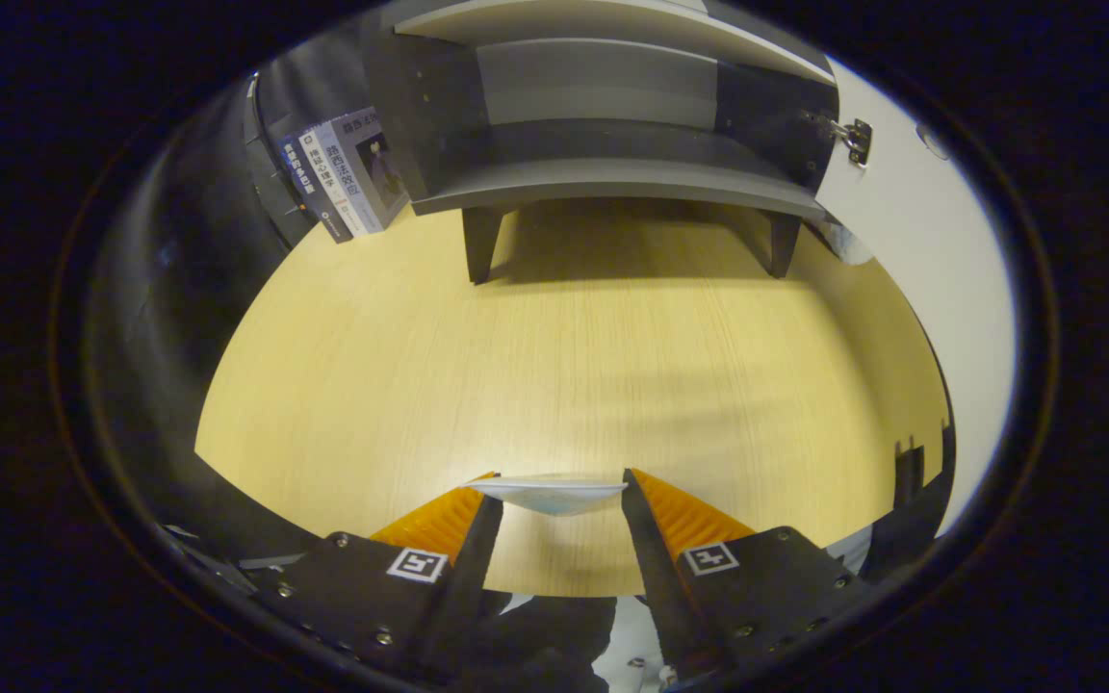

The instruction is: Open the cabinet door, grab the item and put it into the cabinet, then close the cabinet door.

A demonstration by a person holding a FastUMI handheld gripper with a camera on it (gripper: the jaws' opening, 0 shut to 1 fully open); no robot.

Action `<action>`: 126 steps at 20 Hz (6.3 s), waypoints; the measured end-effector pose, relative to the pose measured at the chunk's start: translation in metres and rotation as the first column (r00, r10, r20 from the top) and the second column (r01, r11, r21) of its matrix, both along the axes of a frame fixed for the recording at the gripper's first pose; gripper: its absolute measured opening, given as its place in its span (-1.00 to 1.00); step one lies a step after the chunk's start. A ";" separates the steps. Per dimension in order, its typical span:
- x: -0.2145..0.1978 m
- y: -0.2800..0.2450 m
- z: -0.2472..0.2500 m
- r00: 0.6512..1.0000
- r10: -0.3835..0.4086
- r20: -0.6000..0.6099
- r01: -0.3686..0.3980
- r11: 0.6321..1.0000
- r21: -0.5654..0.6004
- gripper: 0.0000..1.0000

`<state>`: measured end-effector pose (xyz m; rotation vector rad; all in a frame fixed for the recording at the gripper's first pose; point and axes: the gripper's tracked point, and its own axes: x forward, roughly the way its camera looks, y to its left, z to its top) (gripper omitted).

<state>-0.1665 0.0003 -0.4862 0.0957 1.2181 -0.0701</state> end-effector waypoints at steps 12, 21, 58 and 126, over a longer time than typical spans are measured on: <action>0.010 -0.006 0.026 0.998 -0.030 0.049 0.031 0.999 -0.016 -0.03; 0.086 -0.040 0.138 0.981 -0.020 0.193 0.026 0.999 -0.031 -0.03; 0.322 -0.110 0.267 0.950 -0.036 0.309 0.037 0.999 0.004 0.01; -0.087 -0.322 0.490 0.540 -0.325 0.776 0.746 0.612 -0.263 0.91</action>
